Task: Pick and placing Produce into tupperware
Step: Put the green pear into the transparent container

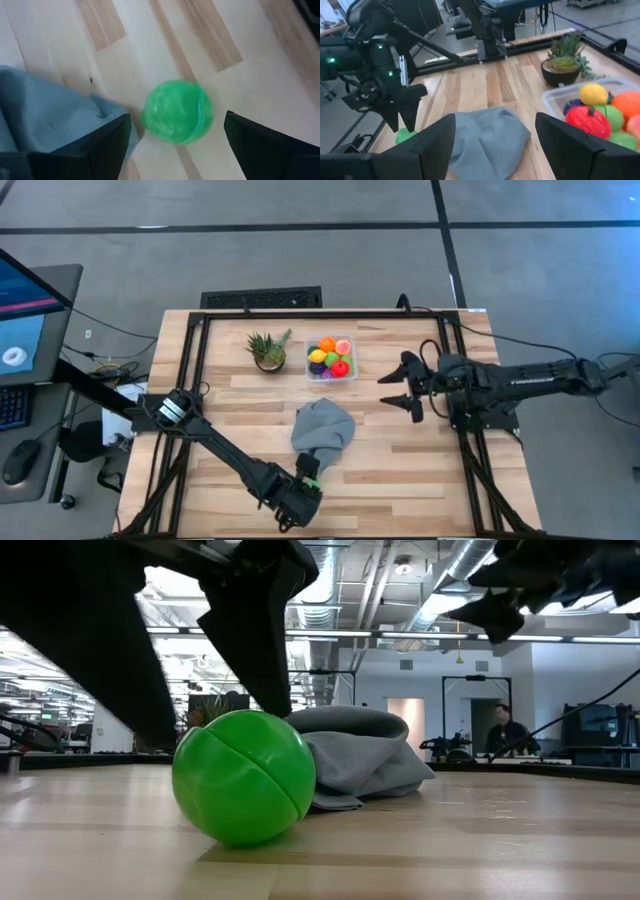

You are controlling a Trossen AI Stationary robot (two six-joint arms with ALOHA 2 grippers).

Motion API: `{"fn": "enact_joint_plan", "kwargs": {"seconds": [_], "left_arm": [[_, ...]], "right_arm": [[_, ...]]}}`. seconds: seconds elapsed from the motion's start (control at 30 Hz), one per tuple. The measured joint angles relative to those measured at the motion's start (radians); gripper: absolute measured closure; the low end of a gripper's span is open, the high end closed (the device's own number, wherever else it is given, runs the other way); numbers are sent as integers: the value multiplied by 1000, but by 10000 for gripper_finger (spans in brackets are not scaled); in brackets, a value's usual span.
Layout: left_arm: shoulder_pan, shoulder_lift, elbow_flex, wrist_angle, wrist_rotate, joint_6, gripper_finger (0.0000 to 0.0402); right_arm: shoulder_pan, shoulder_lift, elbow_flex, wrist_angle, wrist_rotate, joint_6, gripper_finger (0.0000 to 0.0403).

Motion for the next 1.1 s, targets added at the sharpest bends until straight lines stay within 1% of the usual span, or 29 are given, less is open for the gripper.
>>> {"fn": "enact_joint_plan", "kwargs": {"seconds": [0.23,0.43,0.57,0.77,0.9,0.97,1.1], "left_arm": [[2,0,-25,22,7,58,91],[2,0,-50,90,14,74,91],[2,0,-53,107,10,109,91],[5,0,-53,106,-10,160,91],[18,2,-54,105,-12,165,91],[23,17,-51,117,-3,188,91],[26,52,-44,130,49,240,91]], "right_arm": [[-140,0,-9,9,-150,8,120],[-259,0,-9,10,-264,6,121],[-323,0,-9,10,-318,1,121],[-386,0,-8,10,-370,-1,121],[-400,0,-8,10,-372,-1,121],[-402,0,-8,10,-372,-5,121],[-402,0,-7,0,-372,-8,121]]}}
